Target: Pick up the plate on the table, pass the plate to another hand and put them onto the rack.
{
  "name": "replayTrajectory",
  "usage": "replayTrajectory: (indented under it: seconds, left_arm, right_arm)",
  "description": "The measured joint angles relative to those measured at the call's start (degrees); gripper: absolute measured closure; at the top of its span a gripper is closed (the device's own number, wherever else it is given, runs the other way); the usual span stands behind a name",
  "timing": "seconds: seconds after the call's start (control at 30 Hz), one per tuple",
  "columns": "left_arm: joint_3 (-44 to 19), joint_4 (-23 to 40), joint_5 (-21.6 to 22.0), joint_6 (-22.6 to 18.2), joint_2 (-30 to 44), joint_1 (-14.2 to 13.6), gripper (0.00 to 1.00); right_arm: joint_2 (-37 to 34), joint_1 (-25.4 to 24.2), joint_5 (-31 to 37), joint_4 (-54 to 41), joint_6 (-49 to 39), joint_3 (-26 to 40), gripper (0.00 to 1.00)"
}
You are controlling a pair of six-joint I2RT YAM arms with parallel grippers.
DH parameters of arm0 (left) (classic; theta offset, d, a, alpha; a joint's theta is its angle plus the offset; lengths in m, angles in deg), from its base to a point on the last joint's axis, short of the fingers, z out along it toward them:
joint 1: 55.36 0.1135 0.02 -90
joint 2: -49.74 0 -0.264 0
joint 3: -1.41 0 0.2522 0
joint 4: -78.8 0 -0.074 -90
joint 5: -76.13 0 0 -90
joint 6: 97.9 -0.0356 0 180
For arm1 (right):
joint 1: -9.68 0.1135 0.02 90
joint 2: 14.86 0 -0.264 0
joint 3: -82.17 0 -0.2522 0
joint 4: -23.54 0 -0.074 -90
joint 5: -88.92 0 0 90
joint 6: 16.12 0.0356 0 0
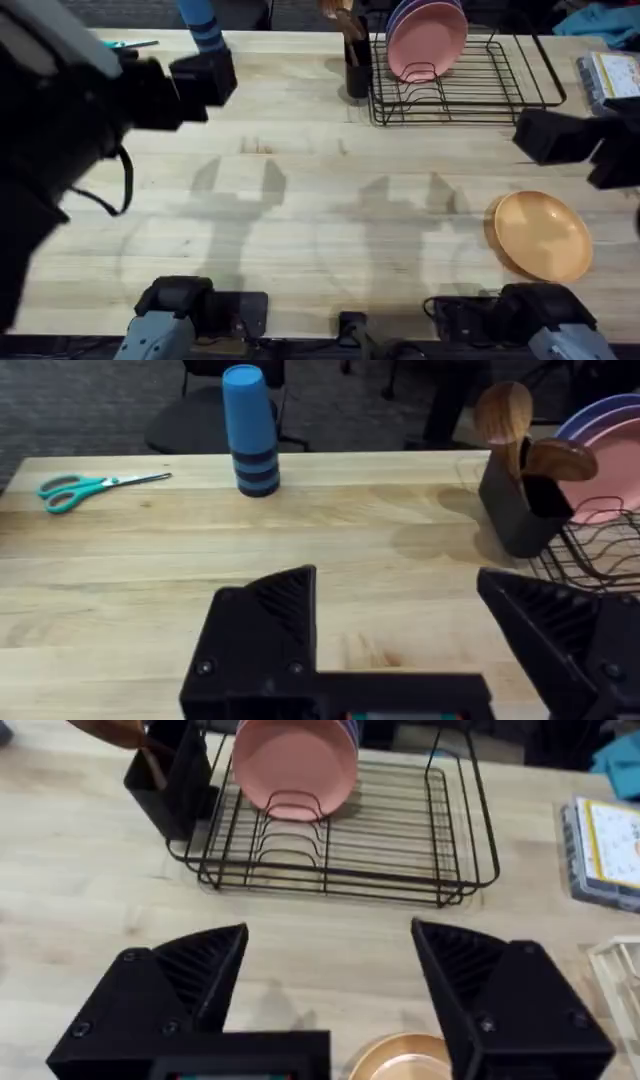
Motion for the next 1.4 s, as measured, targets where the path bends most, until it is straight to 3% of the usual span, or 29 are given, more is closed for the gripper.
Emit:
replayTrajectory:
  seconds: [0.2,0.4,0.5,0.67,1.07,1.4]
  left_arm:
    - [-3.75,0.28,-4.52,-0.02,4.60,0.00,0.007]
    - [-3.76,0.60,-9.35,-1.57,5.93,-0.14,0.006]
    - [-3.76,-0.55,-11.33,-2.65,6.37,-1.81,0.007]
    - [-3.78,-3.46,-12.77,-3.55,8.26,-8.72,0.006]
    - [-3.78,-12.80,-12.28,-3.93,20.55,-28.84,0.006]
    - [-3.78,-19.81,-12.05,-3.96,29.58,-40.66,0.007]
  right_arm:
    - [-5.99,0.00,0.39,-1.70,-0.01,6.76,0.009]
    - [-6.03,0.00,2.53,-2.56,0.85,8.05,0.009]
    - [-6.03,0.00,4.40,-4.12,1.82,9.29,0.009]
    - [-5.88,-0.19,8.24,-8.97,2.62,11.17,0.009]
    - [-5.88,-2.87,10.93,-17.59,2.80,14.61,0.009]
    - [-5.88,-4.58,11.55,-21.18,2.80,17.33,0.009]
